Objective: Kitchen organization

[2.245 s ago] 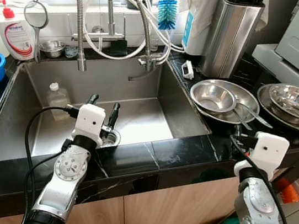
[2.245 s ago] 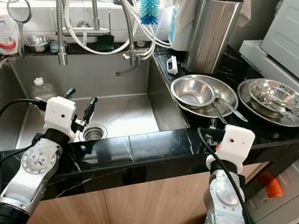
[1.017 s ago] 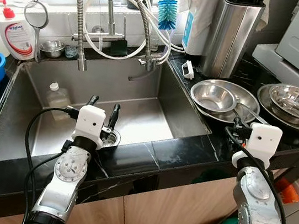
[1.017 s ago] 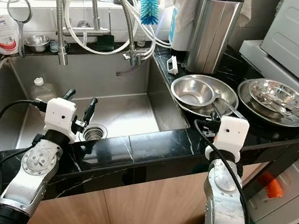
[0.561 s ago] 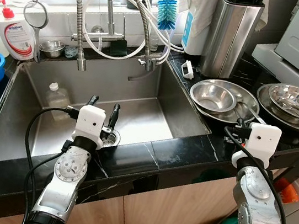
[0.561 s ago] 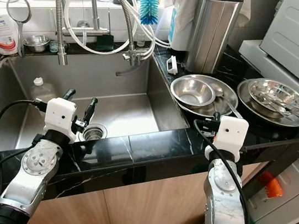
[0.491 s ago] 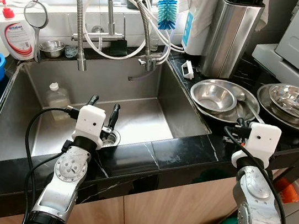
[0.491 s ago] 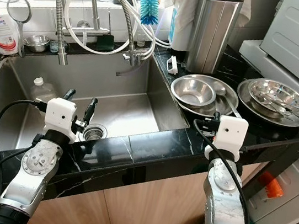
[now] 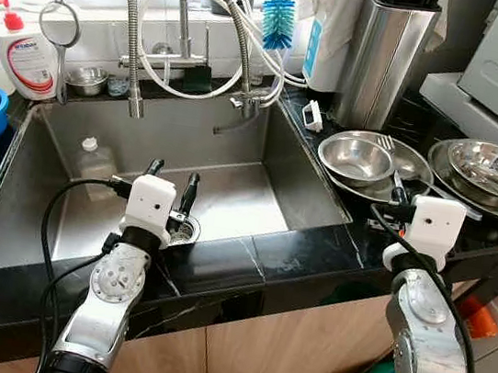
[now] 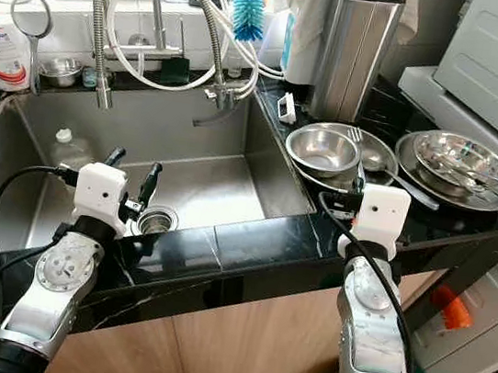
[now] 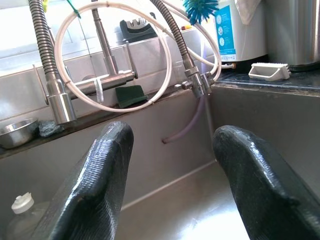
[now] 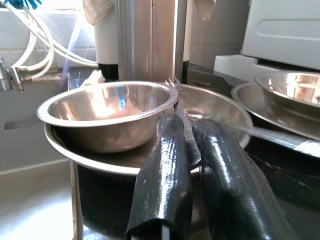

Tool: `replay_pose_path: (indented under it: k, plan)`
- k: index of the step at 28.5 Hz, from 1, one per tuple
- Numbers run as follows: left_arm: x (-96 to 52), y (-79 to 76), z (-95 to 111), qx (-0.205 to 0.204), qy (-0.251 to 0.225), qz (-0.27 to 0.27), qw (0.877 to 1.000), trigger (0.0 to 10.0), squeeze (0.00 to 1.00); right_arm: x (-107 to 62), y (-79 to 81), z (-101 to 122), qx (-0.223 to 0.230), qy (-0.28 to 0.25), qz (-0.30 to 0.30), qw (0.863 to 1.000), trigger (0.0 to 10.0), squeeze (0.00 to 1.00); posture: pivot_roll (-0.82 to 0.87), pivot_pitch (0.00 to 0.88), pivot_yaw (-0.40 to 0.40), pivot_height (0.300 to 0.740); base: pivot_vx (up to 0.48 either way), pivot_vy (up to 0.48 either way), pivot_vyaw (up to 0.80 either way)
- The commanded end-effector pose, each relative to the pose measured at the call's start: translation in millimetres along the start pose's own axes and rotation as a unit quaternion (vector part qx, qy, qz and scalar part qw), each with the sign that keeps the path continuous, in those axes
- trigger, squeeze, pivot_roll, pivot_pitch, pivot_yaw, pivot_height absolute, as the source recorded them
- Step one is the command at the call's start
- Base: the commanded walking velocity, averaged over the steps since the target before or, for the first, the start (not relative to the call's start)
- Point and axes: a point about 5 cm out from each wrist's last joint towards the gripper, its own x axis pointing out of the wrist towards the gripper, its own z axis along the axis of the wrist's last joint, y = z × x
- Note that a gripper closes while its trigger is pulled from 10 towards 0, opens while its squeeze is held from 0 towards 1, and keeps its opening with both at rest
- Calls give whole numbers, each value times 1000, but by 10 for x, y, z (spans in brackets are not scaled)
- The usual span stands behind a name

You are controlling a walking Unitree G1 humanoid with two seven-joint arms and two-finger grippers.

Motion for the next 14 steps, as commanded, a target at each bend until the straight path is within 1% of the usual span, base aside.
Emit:
replay_pose_path:
  k: [1,3,7,14]
  plan:
    - [13,23,14,8,-1,4,1000,10000,0,34,28,137,2,-31,7,999,10000,0,-93,0,52,740,0,0,0]
    - [11,18,12,7,-1,4,1000,10000,0,46,44,206,-3,-49,11,999,10000,0,-96,0,51,740,0,0,0]
    - [12,18,11,7,-1,4,1000,10000,0,54,68,263,-6,-61,17,998,10000,0,-95,0,50,740,0,0,0]
    - [5,11,8,6,0,3,1000,10000,0,50,73,351,-36,-84,5,996,10000,0,-95,0,50,740,0,0,0]
